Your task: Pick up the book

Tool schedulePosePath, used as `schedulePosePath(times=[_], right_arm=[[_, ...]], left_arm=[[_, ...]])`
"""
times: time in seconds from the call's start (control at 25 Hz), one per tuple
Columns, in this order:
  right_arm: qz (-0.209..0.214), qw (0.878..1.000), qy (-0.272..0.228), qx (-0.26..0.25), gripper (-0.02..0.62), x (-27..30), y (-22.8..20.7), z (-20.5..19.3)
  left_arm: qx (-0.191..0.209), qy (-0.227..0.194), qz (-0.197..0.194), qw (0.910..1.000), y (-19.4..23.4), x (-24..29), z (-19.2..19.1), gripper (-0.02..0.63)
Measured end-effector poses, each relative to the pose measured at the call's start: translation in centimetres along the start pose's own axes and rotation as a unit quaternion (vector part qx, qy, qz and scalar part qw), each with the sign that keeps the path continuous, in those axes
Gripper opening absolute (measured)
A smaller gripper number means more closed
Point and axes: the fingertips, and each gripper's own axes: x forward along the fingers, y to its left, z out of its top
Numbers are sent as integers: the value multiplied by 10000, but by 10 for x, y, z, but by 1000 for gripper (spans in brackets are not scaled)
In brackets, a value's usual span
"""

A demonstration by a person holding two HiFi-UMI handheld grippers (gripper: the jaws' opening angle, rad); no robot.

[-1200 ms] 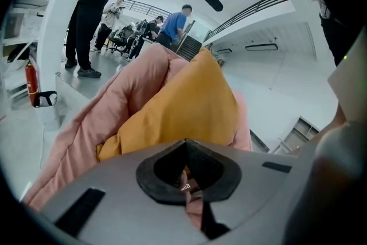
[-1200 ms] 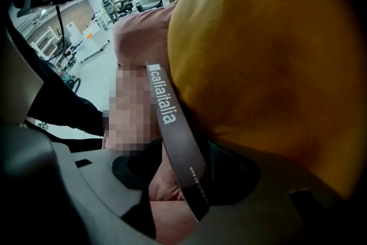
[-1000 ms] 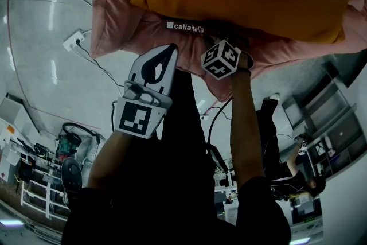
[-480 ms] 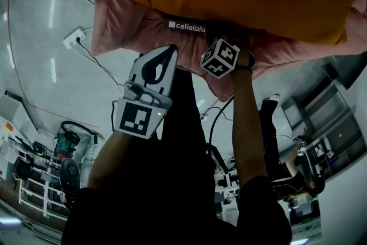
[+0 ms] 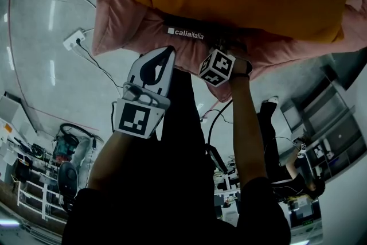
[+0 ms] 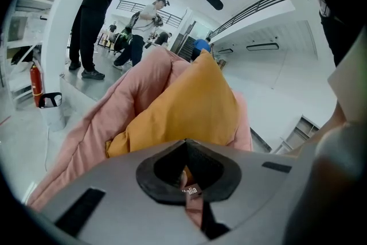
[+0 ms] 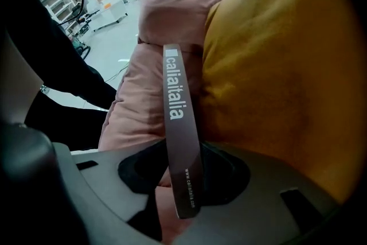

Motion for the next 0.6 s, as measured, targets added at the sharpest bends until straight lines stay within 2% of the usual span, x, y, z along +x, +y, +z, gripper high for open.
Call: schedulePosePath(times=[0.32, 0.6], right_arm=[[-58, 9999, -109, 38, 151, -19, 10, 6], [-48, 9989, -267, 391, 147, -34, 21, 9]], left_arm=[[62, -97, -1, 9999, -6, -13, 5, 0], [120, -183, 1, 9998, -12, -27, 12, 0]])
